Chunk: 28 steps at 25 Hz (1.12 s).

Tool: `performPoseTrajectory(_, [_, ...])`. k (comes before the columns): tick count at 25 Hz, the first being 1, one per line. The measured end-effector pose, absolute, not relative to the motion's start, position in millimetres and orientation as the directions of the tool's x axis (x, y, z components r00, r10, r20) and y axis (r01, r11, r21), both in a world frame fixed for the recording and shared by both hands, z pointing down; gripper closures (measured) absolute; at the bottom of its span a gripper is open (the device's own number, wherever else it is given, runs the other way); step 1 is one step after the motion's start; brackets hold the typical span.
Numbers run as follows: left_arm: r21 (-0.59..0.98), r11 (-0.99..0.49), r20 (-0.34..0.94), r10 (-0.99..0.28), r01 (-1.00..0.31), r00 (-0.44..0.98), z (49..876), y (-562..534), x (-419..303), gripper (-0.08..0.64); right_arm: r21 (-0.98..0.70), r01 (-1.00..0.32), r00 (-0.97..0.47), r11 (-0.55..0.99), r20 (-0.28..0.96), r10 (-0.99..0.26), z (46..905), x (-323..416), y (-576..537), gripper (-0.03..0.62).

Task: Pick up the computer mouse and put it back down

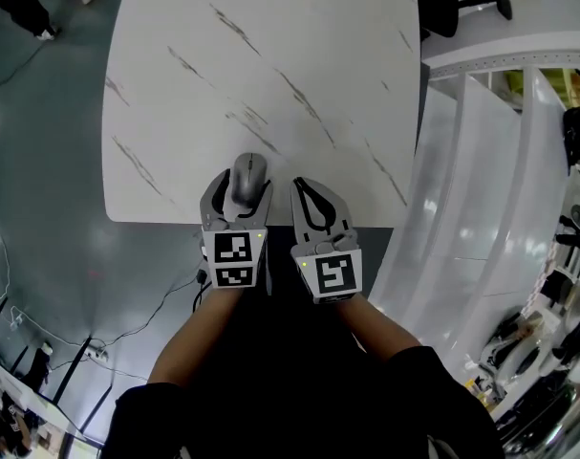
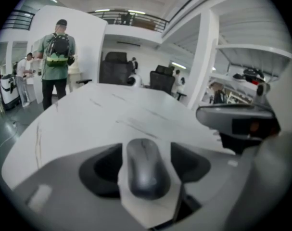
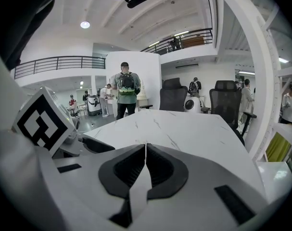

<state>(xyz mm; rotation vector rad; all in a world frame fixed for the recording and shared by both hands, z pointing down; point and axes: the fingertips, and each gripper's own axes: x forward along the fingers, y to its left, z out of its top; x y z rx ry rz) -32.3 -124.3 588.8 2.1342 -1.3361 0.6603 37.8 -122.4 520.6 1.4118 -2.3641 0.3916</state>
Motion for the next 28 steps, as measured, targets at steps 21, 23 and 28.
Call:
performPoseTrajectory(21, [0.053, -0.28, 0.777, -0.591, -0.959, 0.215, 623.3, -124.8, -31.0, 0.221, -0.075, -0.882, -0.447, 0.465, 0.444, -0.776, 530.7, 48.4, -123.1, 0.572])
performPoseTrajectory(23, [0.059, -0.292, 0.78, -0.584, -0.955, 0.226, 622.6, -124.6, -30.7, 0.256, -0.075, -0.881, -0.45, 0.467, 0.441, -0.777, 529.9, 49.1, -122.3, 0.572])
performPoseTrajectory(28, [0.076, -0.314, 0.777, -0.576, -0.946, 0.254, 622.3, -126.4, -32.1, 0.265, -0.069, -0.878, -0.452, 0.474, 0.447, -0.772, 528.5, 47.9, -122.2, 0.572])
